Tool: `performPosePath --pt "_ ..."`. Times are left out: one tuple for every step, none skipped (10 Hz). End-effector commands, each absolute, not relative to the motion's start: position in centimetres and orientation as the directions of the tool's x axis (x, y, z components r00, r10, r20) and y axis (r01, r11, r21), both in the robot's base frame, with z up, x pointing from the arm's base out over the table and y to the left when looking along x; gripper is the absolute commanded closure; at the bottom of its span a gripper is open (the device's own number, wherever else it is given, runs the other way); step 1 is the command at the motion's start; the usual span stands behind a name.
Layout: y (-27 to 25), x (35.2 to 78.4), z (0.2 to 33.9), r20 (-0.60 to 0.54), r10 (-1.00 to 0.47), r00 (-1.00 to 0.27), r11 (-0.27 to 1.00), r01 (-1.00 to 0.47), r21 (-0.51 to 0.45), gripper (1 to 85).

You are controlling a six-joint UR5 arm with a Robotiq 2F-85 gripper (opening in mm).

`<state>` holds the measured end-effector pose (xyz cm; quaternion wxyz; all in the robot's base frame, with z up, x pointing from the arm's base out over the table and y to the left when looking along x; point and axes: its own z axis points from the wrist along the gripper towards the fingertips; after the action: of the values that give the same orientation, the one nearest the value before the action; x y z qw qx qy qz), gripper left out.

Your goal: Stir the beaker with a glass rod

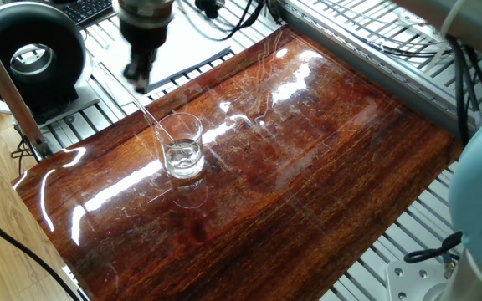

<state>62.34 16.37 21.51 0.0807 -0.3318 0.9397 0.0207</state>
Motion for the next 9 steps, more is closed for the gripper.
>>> performPosePath --pt "10.8 58.8 24.3 -0.056 -0.64 -0.766 0.768 -0.64 -0.029 78.0" --pt "10.3 58.5 24.9 -0.07 -0.619 -0.782 0.785 -0.62 -0.012 84.7" --pt "9.6 58.4 25.4 -0.077 -0.597 -0.799 0.802 -0.598 -0.009 84.7" --pt "9.3 58.0 25.9 -0.078 -0.559 -0.826 0.828 -0.56 -0.002 84.7" --pt "9.0 57.7 26.1 -0.07 -0.515 -0.855 0.857 -0.515 -0.009 84.7" --pt "8.6 57.6 26.1 -0.062 -0.484 -0.873 0.875 -0.484 -0.017 84.7" --pt "8.2 57.5 26.0 -0.049 -0.46 -0.886 0.888 -0.46 -0.026 84.7" --pt "8.2 57.2 25.8 -0.042 -0.44 -0.897 0.898 -0.439 -0.02 84.7" --pt "8.6 57.2 25.5 -0.052 -0.43 -0.901 0.902 -0.431 0.001 84.7"
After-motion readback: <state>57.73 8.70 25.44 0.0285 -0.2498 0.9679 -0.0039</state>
